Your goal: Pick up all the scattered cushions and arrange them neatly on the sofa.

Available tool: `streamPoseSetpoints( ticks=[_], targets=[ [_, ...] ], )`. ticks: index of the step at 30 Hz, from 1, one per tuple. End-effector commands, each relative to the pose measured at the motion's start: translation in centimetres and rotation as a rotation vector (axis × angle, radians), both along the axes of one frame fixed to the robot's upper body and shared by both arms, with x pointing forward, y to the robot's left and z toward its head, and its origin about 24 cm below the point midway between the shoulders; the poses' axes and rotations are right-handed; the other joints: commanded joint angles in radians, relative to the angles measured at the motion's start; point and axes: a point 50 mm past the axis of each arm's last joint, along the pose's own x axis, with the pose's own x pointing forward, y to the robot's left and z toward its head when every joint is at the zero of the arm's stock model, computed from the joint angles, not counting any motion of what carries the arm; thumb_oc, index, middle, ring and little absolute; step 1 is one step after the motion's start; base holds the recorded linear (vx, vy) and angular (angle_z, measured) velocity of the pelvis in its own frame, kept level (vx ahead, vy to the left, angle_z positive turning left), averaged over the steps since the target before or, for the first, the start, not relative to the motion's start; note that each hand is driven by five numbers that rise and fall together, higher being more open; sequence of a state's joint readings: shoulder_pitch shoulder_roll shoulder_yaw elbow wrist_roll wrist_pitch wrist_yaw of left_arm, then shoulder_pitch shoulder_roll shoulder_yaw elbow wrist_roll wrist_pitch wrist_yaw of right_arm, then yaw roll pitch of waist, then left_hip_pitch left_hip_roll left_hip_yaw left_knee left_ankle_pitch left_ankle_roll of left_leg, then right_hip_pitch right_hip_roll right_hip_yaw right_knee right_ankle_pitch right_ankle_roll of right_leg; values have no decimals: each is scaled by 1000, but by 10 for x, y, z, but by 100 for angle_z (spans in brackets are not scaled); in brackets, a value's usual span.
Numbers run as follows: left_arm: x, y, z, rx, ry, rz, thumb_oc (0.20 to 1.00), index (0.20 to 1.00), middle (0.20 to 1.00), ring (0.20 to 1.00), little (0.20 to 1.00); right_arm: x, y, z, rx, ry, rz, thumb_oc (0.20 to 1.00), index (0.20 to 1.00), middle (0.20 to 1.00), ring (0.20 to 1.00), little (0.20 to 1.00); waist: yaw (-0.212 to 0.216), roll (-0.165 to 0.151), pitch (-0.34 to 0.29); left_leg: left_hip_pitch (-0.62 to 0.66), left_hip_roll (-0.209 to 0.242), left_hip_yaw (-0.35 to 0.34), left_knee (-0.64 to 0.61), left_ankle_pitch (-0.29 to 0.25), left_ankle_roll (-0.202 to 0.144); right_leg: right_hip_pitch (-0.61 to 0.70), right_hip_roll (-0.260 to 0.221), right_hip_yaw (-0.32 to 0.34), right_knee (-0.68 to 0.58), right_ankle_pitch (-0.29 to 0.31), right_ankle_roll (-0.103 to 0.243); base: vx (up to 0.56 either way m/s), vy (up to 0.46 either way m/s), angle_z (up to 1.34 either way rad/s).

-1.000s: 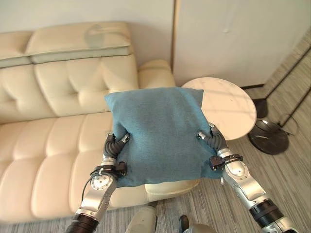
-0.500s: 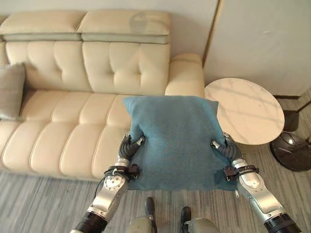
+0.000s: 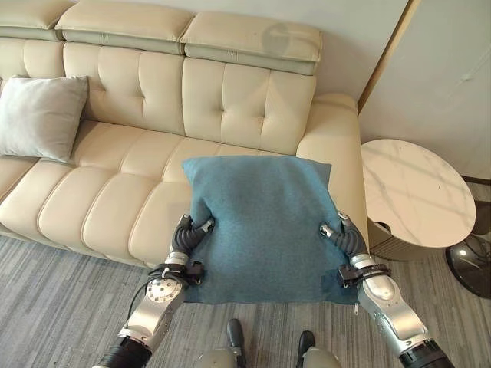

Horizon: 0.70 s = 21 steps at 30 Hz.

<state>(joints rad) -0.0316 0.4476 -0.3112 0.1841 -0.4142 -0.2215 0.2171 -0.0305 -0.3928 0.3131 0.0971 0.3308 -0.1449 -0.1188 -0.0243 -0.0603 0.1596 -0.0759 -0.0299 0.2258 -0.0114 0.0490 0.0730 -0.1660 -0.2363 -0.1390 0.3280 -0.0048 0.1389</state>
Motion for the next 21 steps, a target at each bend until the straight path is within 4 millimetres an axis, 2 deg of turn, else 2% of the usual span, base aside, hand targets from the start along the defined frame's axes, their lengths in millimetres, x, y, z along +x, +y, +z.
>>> streamPoseSetpoints(
  ticks=[1, 3, 6, 8, 10, 12, 13, 14, 16, 18, 19, 21],
  targets=[
    [10, -55, 43, -94, -235, -246, 200, 200, 200, 200, 200, 6, 57, 56, 107, -278, 281, 200, 200, 200, 200, 200, -27, 6, -7, 47, 8, -94, 54, -137, -44, -13, 139, 45, -47, -26, -2, 143, 46, 25],
    [9, -55, 43, -96, -233, -249, 200, 200, 200, 200, 200, 6, 57, 55, 116, -275, 288, 200, 200, 200, 200, 200, -32, 10, 4, 63, -4, -108, 45, -145, -41, -48, 159, 36, -90, -16, -9, 150, 28, 27],
    [9, -56, 42, -100, -236, -246, 200, 200, 200, 200, 200, 7, 55, 53, 111, -265, 282, 200, 200, 200, 200, 200, -45, 9, 20, 90, -28, -143, 48, -159, -41, -105, 184, 41, -152, 17, 0, 185, -5, 15],
    [9, -57, 42, -102, -240, -250, 200, 200, 200, 200, 200, 7, 53, 52, 102, -265, 278, 200, 200, 200, 200, 200, -53, 13, 25, 109, -40, -165, 50, -174, -42, -127, 185, 27, -176, 35, 3, 233, -46, 44],
    [7, -58, 41, -105, -237, -259, 200, 200, 200, 200, 200, 5, 48, 49, 101, -254, 264, 200, 200, 200, 200, 200, -58, 8, 15, 130, -57, -186, 61, -200, -47, -97, 186, 23, -210, 34, -6, 271, -85, 52],
    [6, -62, 39, -113, -230, -272, 200, 200, 200, 200, 200, 3, 41, 45, 92, -244, 241, 200, 200, 200, 200, 200, -63, 9, 5, 133, -62, -195, 116, -232, -69, -66, 189, 35, -218, 38, -25, 308, -141, 60],
    [6, -64, 39, -117, -230, -283, 200, 200, 200, 200, 200, 2, 34, 45, 77, -245, 222, 200, 200, 200, 200, 200, -73, 13, -8, 120, -39, -167, 185, -230, -104, -24, 191, 18, -247, 37, -36, 310, -167, 66],
    [6, -65, 39, -120, -227, -287, 200, 200, 200, 200, 200, 2, 31, 45, 72, -245, 213, 200, 200, 200, 200, 200, -78, 14, -12, 103, -18, -147, 243, -210, -124, -2, 194, 15, -261, 35, -44, 279, -145, 75],
    [7, -65, 38, -123, -222, -282, 200, 200, 200, 200, 200, 2, 25, 45, 67, -245, 195, 200, 200, 200, 200, 200, -78, 15, -15, 65, 11, -127, 342, -171, -149, 39, 204, 17, -288, 23, -61, 142, -69, 46],
    [7, -65, 38, -123, -222, -283, 200, 200, 200, 200, 200, 2, 25, 45, 67, -245, 195, 200, 200, 200, 200, 200, -77, 16, -14, 64, 12, -126, 347, -173, -150, 41, 206, 17, -289, 24, -61, 66, -18, 4],
    [8, -64, 38, -126, -221, -271, 200, 200, 200, 200, 200, 0, 23, 45, 73, -240, 193, 200, 200, 200, 200, 200, -70, 13, -10, 34, 28, -126, 352, -160, -145, 62, 210, 35, -296, 5, -68, 112, 1, -24],
    [7, -63, 38, -132, -221, -268, 200, 200, 200, 200, 200, -1, 21, 43, 53, -232, 194, 200, 200, 200, 200, 200, -65, 6, -17, 14, 43, -130, 291, -191, -132, 73, 199, 48, -302, -9, -61, 148, 29, -28]
  ],
)
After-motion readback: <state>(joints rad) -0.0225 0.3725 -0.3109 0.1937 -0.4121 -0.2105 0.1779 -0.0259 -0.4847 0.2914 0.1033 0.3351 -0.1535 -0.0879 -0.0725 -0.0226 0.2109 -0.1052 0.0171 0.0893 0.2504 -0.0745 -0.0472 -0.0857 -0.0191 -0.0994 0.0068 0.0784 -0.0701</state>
